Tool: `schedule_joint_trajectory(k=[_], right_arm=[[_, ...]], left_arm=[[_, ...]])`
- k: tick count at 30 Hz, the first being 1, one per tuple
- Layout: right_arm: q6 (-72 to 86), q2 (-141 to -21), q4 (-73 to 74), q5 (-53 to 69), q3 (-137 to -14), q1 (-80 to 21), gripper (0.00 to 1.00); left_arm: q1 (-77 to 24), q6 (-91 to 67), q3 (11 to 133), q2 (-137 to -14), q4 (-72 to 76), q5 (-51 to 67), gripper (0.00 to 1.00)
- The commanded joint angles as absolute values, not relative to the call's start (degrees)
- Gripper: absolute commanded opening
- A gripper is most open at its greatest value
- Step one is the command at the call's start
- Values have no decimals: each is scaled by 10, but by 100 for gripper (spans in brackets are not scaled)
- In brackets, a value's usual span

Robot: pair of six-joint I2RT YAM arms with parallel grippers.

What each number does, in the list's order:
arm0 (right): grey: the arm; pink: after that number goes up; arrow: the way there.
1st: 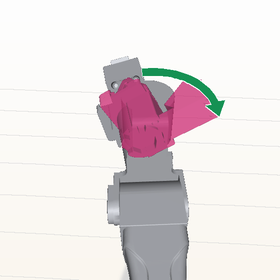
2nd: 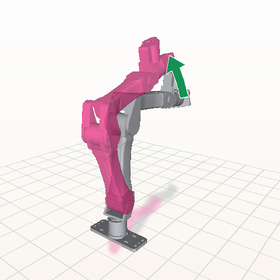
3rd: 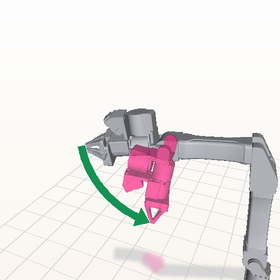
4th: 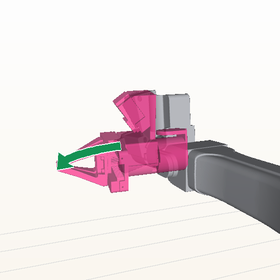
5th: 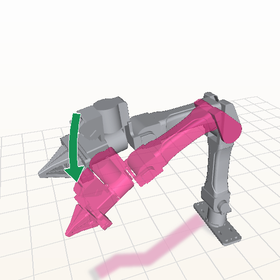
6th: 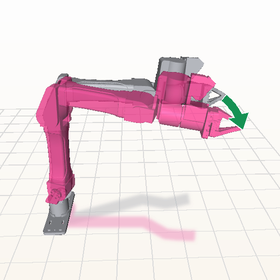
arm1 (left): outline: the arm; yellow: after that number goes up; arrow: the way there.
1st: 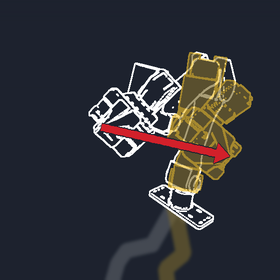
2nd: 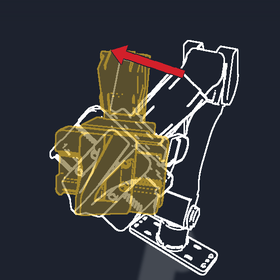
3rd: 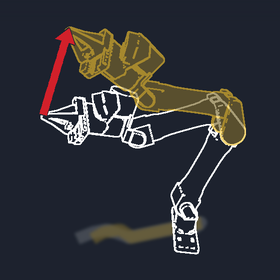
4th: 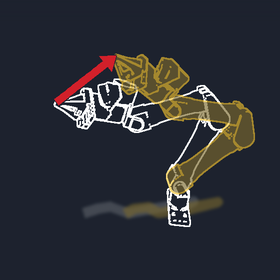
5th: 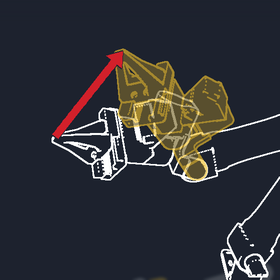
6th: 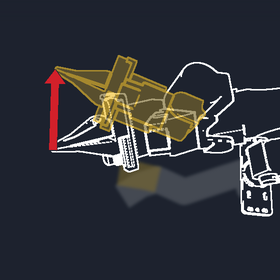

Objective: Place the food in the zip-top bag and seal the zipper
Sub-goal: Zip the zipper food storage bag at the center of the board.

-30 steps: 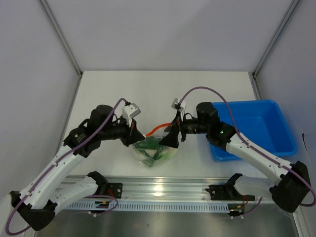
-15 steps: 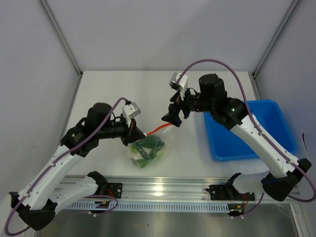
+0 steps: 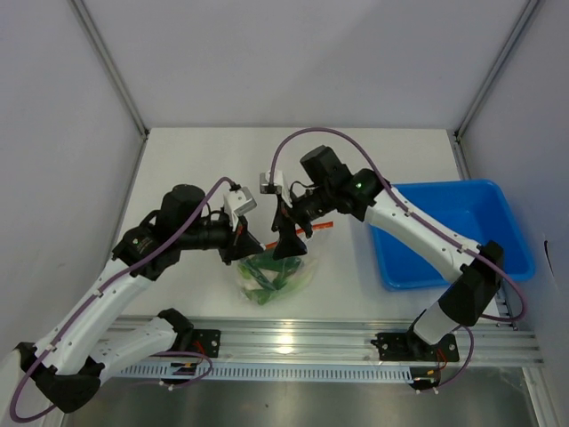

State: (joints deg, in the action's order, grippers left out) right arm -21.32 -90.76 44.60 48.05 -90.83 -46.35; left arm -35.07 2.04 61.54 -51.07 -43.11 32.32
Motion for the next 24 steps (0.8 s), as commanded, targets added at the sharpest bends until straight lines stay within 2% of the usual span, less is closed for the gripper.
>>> schedule_joint_trajectory(k=[1, 3, 8, 12, 15, 16, 24], right_arm=[[-228, -903, 449, 548, -916, -477, 91], [-229, -911, 451, 547, -909, -484, 87], [-215, -924, 436, 543, -886, -504, 60], [-195, -923, 392, 508, -854, -512, 49], [-155, -910, 339, 462, -834, -515, 7], [-147, -904, 328, 447, -819, -514, 0], [-62, -840, 249, 282, -741, -509, 0]], left_arm=[[-346, 33, 638, -504, -408, 346, 1], [-347, 33, 640, -502, -406, 348, 1], [-347, 26, 643, -498, -401, 357, 1], [-346, 21, 642, -494, -396, 362, 1], [-346, 18, 639, -491, -394, 359, 0], [-347, 18, 640, -491, -395, 356, 1], [-346, 3, 624, -467, -425, 215, 1]])
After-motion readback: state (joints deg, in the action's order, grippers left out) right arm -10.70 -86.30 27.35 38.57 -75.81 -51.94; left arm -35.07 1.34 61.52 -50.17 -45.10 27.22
